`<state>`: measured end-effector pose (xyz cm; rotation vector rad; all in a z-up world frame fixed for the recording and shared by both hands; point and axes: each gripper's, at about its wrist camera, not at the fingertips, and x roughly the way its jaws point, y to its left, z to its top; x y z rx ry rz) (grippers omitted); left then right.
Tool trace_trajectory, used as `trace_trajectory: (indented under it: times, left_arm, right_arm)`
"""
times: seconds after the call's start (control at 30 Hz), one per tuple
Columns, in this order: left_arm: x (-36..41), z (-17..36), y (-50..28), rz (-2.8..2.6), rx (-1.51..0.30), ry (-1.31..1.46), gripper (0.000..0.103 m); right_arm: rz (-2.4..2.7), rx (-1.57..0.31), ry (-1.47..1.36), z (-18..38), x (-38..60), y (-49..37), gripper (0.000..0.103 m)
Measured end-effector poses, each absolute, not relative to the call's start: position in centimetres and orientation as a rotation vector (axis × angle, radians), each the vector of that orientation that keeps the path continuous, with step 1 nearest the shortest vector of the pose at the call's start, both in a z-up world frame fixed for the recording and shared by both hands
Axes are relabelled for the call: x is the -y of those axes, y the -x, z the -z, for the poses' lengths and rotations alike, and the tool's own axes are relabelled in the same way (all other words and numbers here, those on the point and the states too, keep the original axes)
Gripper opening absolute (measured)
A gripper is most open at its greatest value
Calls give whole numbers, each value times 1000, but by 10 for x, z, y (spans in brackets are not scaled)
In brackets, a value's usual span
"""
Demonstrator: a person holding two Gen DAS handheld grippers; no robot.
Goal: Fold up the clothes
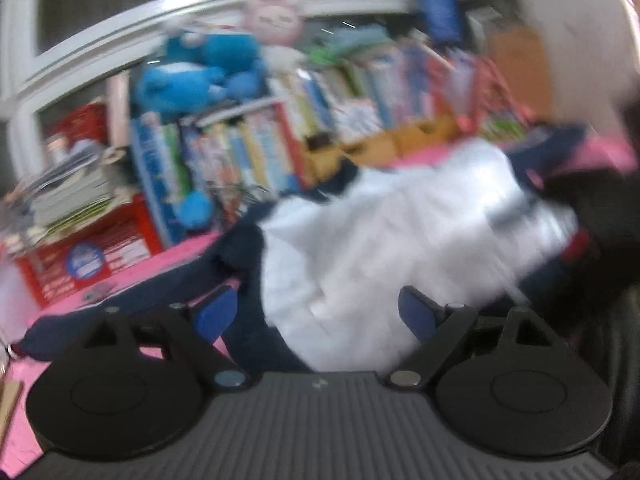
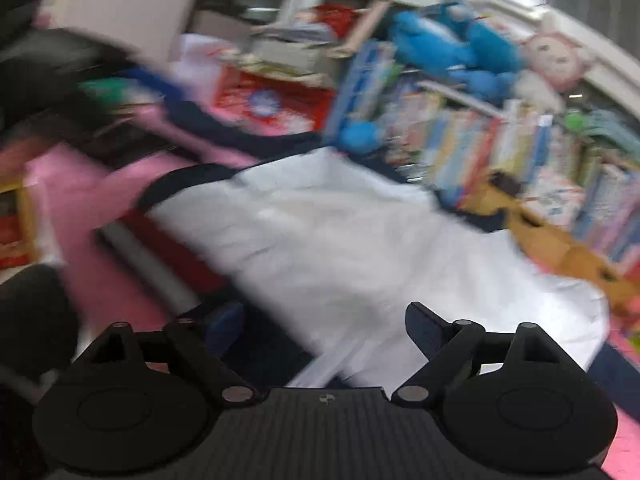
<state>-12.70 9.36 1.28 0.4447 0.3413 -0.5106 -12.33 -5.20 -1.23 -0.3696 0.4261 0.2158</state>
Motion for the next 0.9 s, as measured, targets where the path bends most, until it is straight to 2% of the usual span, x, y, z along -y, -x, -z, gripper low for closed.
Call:
trace_trajectory:
  times: [0.2,0.37,0.47,0.7,0.9]
  left_arm:
    - [-89,17,145,541,-399,-675,89]
    - [-93,15,134,529,-424,-682,89]
    - [-86,16,130,499,-391,-742,96]
    - [-84,3,106,415,-350,-657,96]
    - [-81,-6,97,392,-322,-598,96]
  right_arm:
    - [-154,-450,289,7,75,107,86]
    - [-171,-480,263,13,81,107,86]
    - [-207,-476,246,12,80,115,86]
    - [-487,-473,252,4,52,143,91]
    - [-386,-442,328,12,25,133,91]
